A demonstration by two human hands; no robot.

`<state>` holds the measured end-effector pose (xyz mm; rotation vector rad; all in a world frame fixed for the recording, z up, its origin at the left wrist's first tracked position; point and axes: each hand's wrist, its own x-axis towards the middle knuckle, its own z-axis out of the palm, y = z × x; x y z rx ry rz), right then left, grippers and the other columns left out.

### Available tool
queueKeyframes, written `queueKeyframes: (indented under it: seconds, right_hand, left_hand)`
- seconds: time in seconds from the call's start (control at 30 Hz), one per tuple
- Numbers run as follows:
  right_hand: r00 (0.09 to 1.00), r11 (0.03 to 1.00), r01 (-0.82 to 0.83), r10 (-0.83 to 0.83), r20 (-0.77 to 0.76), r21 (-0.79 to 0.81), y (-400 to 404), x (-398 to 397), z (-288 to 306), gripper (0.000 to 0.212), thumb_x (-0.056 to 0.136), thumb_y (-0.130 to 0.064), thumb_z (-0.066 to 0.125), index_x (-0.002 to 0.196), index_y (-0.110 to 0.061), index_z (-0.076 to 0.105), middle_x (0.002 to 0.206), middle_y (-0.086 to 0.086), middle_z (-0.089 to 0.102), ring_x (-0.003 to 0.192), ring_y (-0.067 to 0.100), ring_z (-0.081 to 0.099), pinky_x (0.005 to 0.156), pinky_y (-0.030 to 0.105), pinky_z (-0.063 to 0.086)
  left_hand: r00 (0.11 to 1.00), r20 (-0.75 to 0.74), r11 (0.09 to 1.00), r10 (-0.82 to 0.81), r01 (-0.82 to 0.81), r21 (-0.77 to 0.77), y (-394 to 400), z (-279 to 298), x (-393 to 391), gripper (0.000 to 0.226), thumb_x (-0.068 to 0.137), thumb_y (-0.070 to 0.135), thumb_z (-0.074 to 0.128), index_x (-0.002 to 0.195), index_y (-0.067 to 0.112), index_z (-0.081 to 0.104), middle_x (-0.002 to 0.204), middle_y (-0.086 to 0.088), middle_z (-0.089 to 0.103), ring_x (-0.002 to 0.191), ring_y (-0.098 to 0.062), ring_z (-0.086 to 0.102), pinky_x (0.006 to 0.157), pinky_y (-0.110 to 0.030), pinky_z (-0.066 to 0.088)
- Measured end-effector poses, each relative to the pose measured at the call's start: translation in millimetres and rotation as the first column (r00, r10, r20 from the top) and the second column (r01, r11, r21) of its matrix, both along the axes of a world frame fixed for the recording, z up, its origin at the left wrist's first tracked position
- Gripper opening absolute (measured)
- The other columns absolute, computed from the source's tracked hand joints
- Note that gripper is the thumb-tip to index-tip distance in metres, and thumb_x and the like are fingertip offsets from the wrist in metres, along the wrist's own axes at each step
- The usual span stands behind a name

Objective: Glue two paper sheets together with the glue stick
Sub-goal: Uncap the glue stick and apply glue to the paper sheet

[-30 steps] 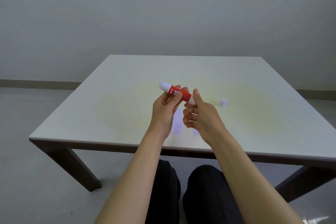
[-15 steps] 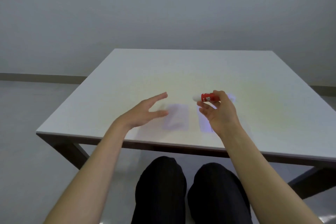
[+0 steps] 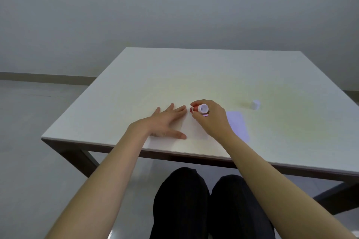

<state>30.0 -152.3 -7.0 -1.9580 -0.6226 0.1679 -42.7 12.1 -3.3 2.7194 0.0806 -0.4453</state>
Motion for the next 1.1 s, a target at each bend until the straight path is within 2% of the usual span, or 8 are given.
queueKeyframes:
  seconds: [0.13,0.3,0.43,0.63,0.73,0.83,1.0,1.1]
  right_hand:
    - [0.999,0.999,-0.047,0.047,0.017,0.015,2,-7,0,0.012,0.083,-0.017,0.064,0.092,-0.019,0.07,0.094,-0.006,0.067,0.086,0.007,0.057,0.067,0.004,0.041]
    - [0.995,0.995,-0.102,0.102,0.017,-0.009,-4,-6,2,0.009,0.081,-0.019,0.065,0.086,-0.017,0.072,0.087,-0.003,0.071,0.077,0.009,0.059,0.056,0.008,0.042]
    - [0.999,1.0,0.031,-0.031,0.017,0.003,-10,2,3,0.016,0.083,-0.017,0.064,0.098,-0.016,0.071,0.099,-0.004,0.07,0.091,0.01,0.06,0.069,0.007,0.041]
    - [0.979,0.987,-0.157,0.158,-0.131,0.02,-20,-9,4,0.01,0.075,-0.022,0.065,0.082,-0.022,0.072,0.073,-0.001,0.074,0.065,0.011,0.065,0.067,0.039,0.057]
    - [0.99,0.997,-0.04,0.048,-0.136,0.065,-21,-3,1,0.011,0.08,-0.022,0.065,0.088,-0.019,0.072,0.079,0.002,0.074,0.073,0.016,0.068,0.075,0.043,0.058]
    - [0.993,0.998,0.01,-0.003,-0.116,0.063,-23,1,-1,0.013,0.081,-0.021,0.065,0.091,-0.019,0.073,0.086,-0.003,0.074,0.085,0.018,0.069,0.081,0.041,0.057]
    - [0.932,0.963,-0.245,0.267,-0.247,0.117,-31,2,0,0.01,0.076,-0.016,0.067,0.084,-0.014,0.073,0.078,0.007,0.076,0.073,0.02,0.073,0.071,0.031,0.06]
    - [0.967,0.982,-0.114,0.144,-0.21,0.147,-31,8,1,0.012,0.08,-0.012,0.066,0.09,-0.01,0.073,0.081,0.011,0.076,0.075,0.022,0.072,0.075,0.032,0.06]
  left_hand:
    - [1.0,0.004,1.0,-0.006,0.006,-0.031,2,-3,2,0.093,0.081,0.056,0.06,0.149,0.035,0.001,0.159,0.018,-0.007,0.145,-0.01,-0.019,0.117,-0.047,-0.013]
    - [1.0,0.001,1.0,-0.004,0.004,-0.03,3,-5,3,0.094,0.08,0.056,0.06,0.15,0.034,0.0,0.159,0.018,-0.007,0.145,-0.009,-0.019,0.117,-0.046,-0.014]
    - [0.999,-0.039,1.0,-0.01,0.011,0.021,1,-1,4,0.097,0.081,0.057,0.057,0.15,0.029,-0.006,0.159,0.014,-0.01,0.145,-0.01,-0.019,0.116,-0.045,-0.014]
    - [0.998,-0.067,1.0,0.017,-0.016,0.013,0,2,4,0.1,0.08,0.058,0.058,0.149,0.031,-0.009,0.16,0.008,-0.009,0.144,-0.011,-0.021,0.117,-0.046,-0.014]
    - [0.997,-0.07,1.0,0.012,-0.011,0.014,-1,3,2,0.099,0.081,0.058,0.057,0.149,0.031,-0.008,0.16,0.01,-0.01,0.144,-0.01,-0.021,0.117,-0.046,-0.014]
    - [0.997,-0.077,1.0,0.015,-0.014,0.007,-2,5,2,0.098,0.081,0.058,0.057,0.149,0.031,-0.008,0.159,0.012,-0.012,0.143,-0.01,-0.022,0.115,-0.044,-0.016]
    - [0.993,-0.096,0.997,0.071,-0.073,-0.021,-4,7,-1,0.098,0.08,0.058,0.059,0.147,0.037,-0.009,0.158,0.01,-0.013,0.14,-0.009,-0.021,0.113,-0.04,-0.015]
    - [0.993,-0.103,0.998,0.055,-0.056,-0.007,-4,8,1,0.096,0.081,0.057,0.058,0.148,0.035,-0.008,0.157,0.015,-0.014,0.141,-0.01,-0.021,0.113,-0.04,-0.015]
